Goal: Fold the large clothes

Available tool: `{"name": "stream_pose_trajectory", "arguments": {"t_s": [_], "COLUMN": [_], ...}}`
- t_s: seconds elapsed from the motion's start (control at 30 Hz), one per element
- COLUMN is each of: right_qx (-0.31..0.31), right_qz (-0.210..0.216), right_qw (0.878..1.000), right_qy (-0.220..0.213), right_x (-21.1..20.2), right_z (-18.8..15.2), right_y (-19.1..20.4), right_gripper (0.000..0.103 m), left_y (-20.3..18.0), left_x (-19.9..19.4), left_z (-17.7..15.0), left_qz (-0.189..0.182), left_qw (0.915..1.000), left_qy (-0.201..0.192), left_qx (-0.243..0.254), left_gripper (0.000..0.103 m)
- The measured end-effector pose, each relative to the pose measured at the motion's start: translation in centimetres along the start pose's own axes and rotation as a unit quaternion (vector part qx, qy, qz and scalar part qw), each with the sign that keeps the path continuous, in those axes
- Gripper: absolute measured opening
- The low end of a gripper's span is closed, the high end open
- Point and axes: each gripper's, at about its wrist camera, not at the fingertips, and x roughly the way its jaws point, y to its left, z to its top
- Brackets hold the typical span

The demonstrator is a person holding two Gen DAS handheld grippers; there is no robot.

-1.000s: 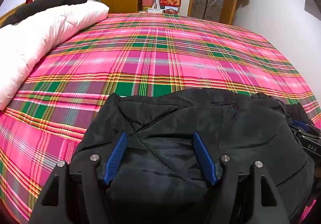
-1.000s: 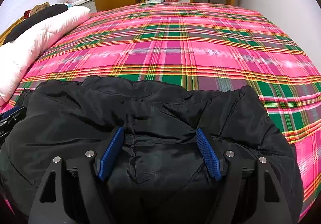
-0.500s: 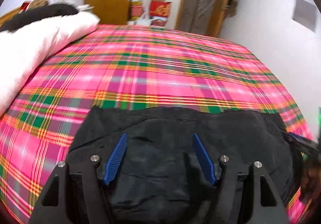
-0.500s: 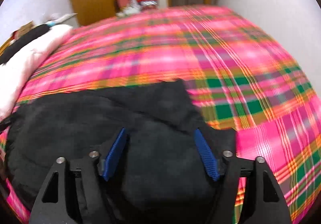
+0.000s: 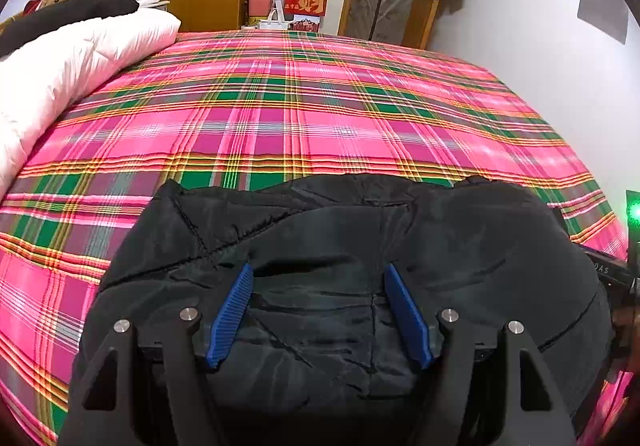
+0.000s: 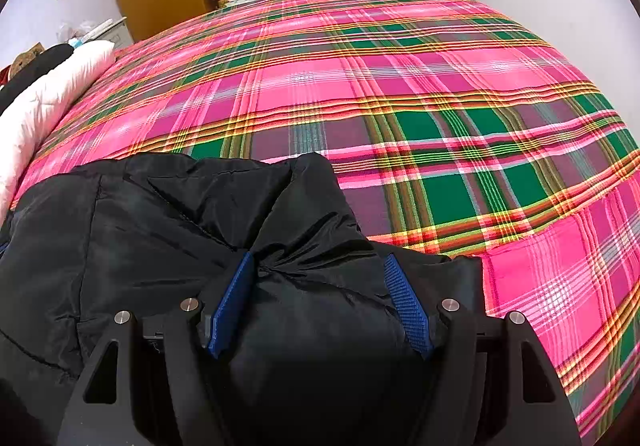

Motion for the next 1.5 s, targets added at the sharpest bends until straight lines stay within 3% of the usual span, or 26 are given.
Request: {"name": "stream_pose_trajectory", "arguments": {"t_s": [0.17,0.27,0.33,0.43,0.53,0.63,0.73,0.83,0.93,1.03,1.1,1.13,1.2,1.27,1.4,1.5], "right_qx": [-0.012,-0.012,-0.019,-0.056,-0.091,-0.085,-0.08,-0.097,-0.094,-0.083,-0.075,-0.075,-0.075,-0.081,-0.11,-0.106], "right_qz": [-0.019,0.002,0.039,0.068,0.071,0.067,0.069,0.054,0.054,0.049,0.047,0.054,0.075,0.092,0.075,0.064], "right_qw": [1.0,0.999,0.997,0.992,0.992,0.994,0.994,0.994,0.994,0.995,0.996,0.995,0.993,0.992,0.991,0.992], "right_qy": [0.0,-0.047,-0.067,-0.089,-0.045,-0.023,-0.012,-0.015,-0.011,0.02,0.007,-0.026,-0.044,-0.039,-0.007,0.009], "right_x": [-3.5,-8.5,-11.4,-14.0,-11.4,-8.5,-7.0,-6.1,-5.8,-6.6,-8.4,-10.2,-11.2,-10.5,-5.9,-2.6], "right_z": [0.9,-0.1,-1.5,-4.3,-6.5,-6.6,-6.1,-6.2,-6.2,-5.4,-4.5,-3.7,-2.3,-1.3,-0.1,0.7], "right_y": [0.8,2.0,3.4,6.8,9.6,9.7,9.7,10.4,10.3,10.4,10.3,10.8,11.9,13.4,16.1,16.0], "right_gripper": [0.068,0.068,0.068,0.068,0.068,0.068,0.068,0.069,0.069,0.069,0.066,0.065,0.065,0.065,0.059,0.059], "left_y": [-0.5,-0.9,-1.7,-4.1,-6.3,-5.9,-4.8,-5.0,-5.2,-5.0,-4.7,-4.2,-3.1,-1.3,2.4,3.5], "left_x": [-1.3,-4.0,-6.2,-8.6,-7.3,-4.7,-3.7,-2.9,-2.1,-2.2,-3.1,-3.9,-4.8,-4.5,-3.5,-2.8], "left_z": [0.4,0.5,-0.2,-2.1,-3.3,-3.7,-3.1,-2.9,-2.9,-2.6,-1.9,-1.4,-0.7,-0.4,-0.1,0.1], "left_qz": [0.023,0.011,-0.01,-0.023,-0.019,-0.021,-0.039,-0.026,-0.021,-0.028,-0.03,-0.026,0.001,0.036,0.071,0.077], "left_qw": [0.9997,0.9999,0.9998,0.9987,0.996,0.9971,0.9979,0.998,0.9981,0.9981,0.9985,0.999,0.9996,0.9992,0.9973,0.9968], "left_qy": [0.007,-0.004,-0.016,-0.025,-0.005,0.027,0.033,0.026,0.021,0.027,0.03,0.019,-0.004,-0.002,0.004,0.002], "left_qx": [0.009,-0.006,-0.008,0.039,0.087,0.068,0.039,0.051,0.054,0.048,0.036,0.031,0.029,0.016,-0.017,-0.023], "left_gripper": [0.07,0.07,0.07,0.07,0.071,0.072,0.072,0.074,0.076,0.076,0.075,0.075,0.075,0.075,0.074,0.074]}}
